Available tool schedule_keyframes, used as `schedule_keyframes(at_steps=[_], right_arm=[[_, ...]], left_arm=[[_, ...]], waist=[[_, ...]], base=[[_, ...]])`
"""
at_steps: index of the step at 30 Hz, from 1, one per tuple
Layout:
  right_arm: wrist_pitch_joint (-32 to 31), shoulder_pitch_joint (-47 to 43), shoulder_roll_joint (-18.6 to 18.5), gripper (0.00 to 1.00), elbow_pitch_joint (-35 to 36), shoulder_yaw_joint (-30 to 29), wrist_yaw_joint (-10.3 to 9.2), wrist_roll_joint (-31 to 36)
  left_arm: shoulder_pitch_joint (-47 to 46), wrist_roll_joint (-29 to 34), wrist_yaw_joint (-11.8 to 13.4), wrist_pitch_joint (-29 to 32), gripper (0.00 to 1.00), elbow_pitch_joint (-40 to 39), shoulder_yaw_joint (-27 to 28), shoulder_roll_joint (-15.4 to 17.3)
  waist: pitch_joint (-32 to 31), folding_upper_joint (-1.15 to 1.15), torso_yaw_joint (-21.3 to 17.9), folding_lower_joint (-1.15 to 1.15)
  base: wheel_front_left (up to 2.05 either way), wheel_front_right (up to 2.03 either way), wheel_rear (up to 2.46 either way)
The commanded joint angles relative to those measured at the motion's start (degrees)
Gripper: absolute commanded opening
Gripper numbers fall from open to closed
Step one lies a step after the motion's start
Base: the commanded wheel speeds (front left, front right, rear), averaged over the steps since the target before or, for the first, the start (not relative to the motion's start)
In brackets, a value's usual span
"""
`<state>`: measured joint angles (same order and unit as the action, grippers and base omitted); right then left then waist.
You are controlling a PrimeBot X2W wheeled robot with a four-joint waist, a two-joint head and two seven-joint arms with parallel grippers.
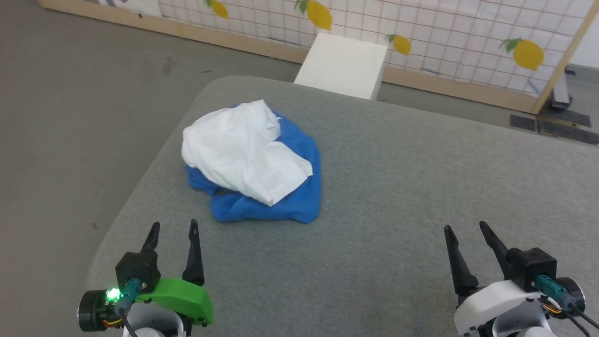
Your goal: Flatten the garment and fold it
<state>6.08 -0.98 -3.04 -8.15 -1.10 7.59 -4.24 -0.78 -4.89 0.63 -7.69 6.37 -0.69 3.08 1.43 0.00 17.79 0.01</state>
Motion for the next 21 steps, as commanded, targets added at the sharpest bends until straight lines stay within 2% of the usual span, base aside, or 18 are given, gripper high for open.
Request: schedule_keyframes(at_steps=[1, 21], right_arm=[[0.57, 0.89, 0.08, 1.0, -0.39, 0.04, -0.05, 0.09], [0.8, 0.69, 0.11, 1.0, -1.4, 0.37, -0.07, -0.8]], left_arm=[[-0.01, -0.32, 0.49, -0.59, 1.0, 0.33, 0.11, -0.04], [-0.07, -1.93, 1.17, -2.93, 1.0, 2.95, 0.17, -0.11]], waist=[[0.01, 0.0, 1.17, -0.01], [0.6, 0.0, 6.24, -0.01]], base=[[0.0, 0.0, 0.0], [0.0, 0.0, 0.0]])
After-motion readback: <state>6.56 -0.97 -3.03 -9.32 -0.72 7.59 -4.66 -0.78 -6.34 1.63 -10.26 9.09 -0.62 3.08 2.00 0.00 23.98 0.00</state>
